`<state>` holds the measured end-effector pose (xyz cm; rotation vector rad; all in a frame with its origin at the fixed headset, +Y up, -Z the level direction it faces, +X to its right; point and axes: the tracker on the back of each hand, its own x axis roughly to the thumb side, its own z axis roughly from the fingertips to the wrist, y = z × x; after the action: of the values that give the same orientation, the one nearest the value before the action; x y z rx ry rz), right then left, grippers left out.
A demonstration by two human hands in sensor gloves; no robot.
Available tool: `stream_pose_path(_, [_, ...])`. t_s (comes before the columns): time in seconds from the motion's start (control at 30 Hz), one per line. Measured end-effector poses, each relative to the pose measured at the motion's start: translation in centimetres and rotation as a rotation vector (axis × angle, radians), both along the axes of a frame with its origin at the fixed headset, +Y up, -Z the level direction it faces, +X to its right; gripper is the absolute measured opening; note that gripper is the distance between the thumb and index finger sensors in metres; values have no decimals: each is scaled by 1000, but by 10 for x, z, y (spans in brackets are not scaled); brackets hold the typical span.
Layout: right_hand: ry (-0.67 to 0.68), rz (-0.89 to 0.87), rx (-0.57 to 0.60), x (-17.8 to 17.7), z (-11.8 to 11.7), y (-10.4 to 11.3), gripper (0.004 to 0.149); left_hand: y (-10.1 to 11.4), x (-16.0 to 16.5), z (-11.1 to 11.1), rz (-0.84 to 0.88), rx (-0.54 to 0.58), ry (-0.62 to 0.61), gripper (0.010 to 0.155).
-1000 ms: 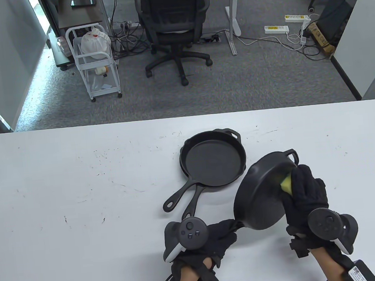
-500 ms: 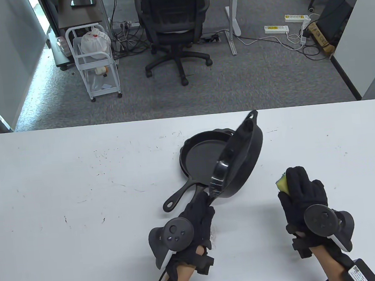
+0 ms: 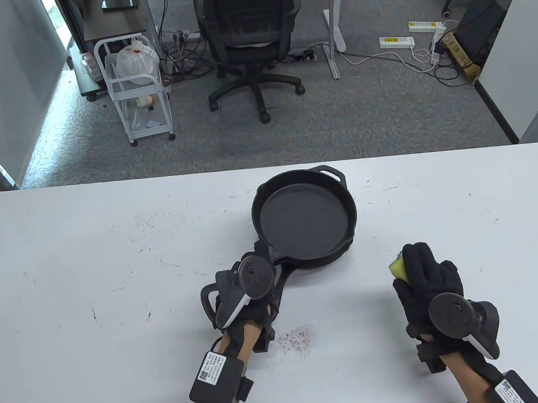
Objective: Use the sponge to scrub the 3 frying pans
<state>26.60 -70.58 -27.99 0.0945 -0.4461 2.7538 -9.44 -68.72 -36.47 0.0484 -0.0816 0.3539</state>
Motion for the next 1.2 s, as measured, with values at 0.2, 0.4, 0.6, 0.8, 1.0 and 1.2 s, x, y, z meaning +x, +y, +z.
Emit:
stream_pose_path(0.2, [7, 4, -7, -1, -1, -1, 68, -12, -7, -29, -12, -29, -2, 64])
stream_pose_path(0.4, [10, 11, -15, -2, -1, -1, 68, -26, -11, -47, -38, -92, -17, 62])
stream_pose_path(0.6, [11, 6, -18, -1, -2, -1, 68, -33, -12, -52, -67, -113, -1, 59])
stream_pose_path(0.8, [19, 15, -20, -3, -1, -2, 69, -46, -14, -55, -52, -193, 22, 59])
stream_pose_path(1.0, [37, 17, -16, -6, 0, 0, 69, -23, -15, -32, -129, 3, 6, 74])
stream_pose_path(1.2, [75, 63, -60, -15, -1, -8, 69, 11, -5, 11, -219, 60, -112, 99])
